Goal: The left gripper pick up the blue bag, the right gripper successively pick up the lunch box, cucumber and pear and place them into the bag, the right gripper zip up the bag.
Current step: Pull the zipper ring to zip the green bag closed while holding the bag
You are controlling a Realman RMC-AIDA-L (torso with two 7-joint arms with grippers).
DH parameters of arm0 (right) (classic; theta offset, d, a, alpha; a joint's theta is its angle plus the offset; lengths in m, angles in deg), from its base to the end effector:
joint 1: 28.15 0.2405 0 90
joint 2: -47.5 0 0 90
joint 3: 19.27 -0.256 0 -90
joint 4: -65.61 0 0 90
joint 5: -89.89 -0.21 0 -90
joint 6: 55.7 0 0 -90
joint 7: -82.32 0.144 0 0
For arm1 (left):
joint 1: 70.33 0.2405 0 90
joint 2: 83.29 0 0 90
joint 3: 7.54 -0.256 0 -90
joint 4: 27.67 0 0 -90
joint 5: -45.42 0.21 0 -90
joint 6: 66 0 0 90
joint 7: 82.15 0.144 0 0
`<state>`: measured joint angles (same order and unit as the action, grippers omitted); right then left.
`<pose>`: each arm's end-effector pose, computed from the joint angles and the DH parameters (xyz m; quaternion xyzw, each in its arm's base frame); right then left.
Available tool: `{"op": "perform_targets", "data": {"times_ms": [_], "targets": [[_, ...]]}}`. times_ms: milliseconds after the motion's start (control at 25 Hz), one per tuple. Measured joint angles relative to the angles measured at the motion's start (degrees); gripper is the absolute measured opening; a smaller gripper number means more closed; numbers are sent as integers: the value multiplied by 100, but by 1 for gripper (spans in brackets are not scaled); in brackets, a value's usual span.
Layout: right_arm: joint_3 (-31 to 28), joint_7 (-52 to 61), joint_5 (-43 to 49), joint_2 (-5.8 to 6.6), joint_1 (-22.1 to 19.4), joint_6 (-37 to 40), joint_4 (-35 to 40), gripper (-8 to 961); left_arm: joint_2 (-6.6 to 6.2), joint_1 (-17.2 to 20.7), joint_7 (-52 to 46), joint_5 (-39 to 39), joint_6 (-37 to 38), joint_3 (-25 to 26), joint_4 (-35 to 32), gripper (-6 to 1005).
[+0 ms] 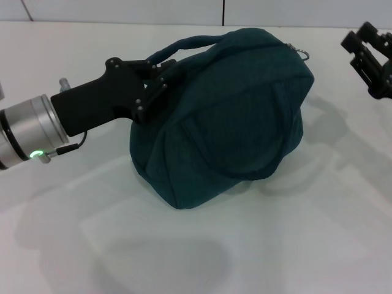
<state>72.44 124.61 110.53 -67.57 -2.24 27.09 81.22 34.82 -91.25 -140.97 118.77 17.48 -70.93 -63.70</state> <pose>0.2545 0.3332 0.0035 -0.7859 0.1608 0.4846 0.3488 -0.2457 0.3188 0.0026 -0.8877 -0.1041 -0.3801 0.2380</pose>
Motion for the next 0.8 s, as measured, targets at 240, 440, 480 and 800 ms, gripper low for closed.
{"op": "perform_targets", "data": {"times_ms": [240,440,480,800], "targets": [[40,-504,250,11,-70,-602,20,353,22,-19,2,60,14,-12,4,97],[50,-767,457,-39,57,-1010,71,346,66,-56,2,74,22,-11,7,97],[53,-788,481,-46,83,-1037,74,344,75,-64,2,75,23,-8,8,97],[235,-803,616,-83,317,-1212,140,324,101,-70,2,76,24,16,9,97]]}}
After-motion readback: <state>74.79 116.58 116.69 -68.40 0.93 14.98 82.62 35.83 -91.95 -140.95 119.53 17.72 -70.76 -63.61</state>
